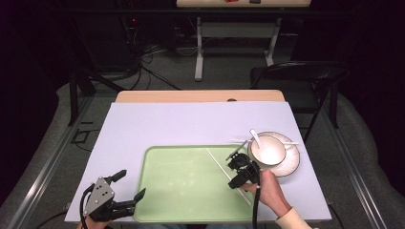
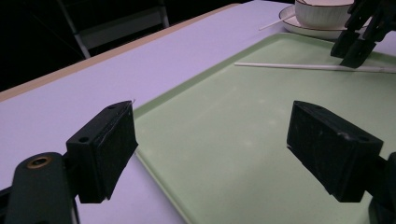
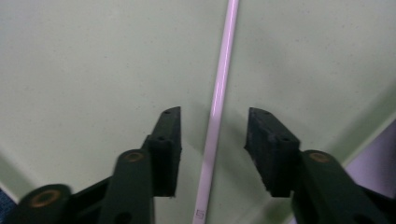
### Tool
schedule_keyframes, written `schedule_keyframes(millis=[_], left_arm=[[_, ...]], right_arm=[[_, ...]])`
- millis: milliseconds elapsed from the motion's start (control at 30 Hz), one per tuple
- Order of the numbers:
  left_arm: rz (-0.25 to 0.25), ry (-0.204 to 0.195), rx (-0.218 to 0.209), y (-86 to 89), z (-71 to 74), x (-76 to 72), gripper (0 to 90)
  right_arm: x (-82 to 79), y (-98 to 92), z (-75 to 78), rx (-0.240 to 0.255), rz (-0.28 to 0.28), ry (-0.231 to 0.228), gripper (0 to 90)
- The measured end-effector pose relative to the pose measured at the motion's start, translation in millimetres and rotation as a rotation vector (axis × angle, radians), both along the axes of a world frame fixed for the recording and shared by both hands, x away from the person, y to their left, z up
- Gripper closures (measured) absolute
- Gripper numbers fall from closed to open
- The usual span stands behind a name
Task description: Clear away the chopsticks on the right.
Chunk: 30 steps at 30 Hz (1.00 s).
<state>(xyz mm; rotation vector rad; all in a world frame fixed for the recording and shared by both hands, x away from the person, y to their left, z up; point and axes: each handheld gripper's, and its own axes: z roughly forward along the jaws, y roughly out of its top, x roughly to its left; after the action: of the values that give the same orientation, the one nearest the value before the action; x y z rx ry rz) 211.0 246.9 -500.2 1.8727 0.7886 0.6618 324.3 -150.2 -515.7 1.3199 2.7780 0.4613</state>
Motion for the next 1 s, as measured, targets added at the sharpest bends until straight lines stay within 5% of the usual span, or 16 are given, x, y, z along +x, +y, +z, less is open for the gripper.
schedule_keyframes(millis=[100,367,667,1000], left_arm=[[0.0,-0.002,0.0,0.2,0.1,-0.1,15.7],[0.0,-0.003,0.001,-0.3,0.0,0.1,15.7],[0.0,-0.001,-0.002,0.0,0.0,0.1,15.7],[-0.002,-0.001,0.003,-0.8,0.0,0.8,15.7]], right_arm=[[-3.4,-4.8,15.0,0.016,0.016,-0.047,29.4],[-13.9,-28.6,62.1,0.051,0.125,-0.19,0.6],[-2.1,-82.7,100.1,-0.011,0.162,-0.303,0.0],[25.1,-123.6,118.6,-0.09,0.167,-0.322,0.0]])
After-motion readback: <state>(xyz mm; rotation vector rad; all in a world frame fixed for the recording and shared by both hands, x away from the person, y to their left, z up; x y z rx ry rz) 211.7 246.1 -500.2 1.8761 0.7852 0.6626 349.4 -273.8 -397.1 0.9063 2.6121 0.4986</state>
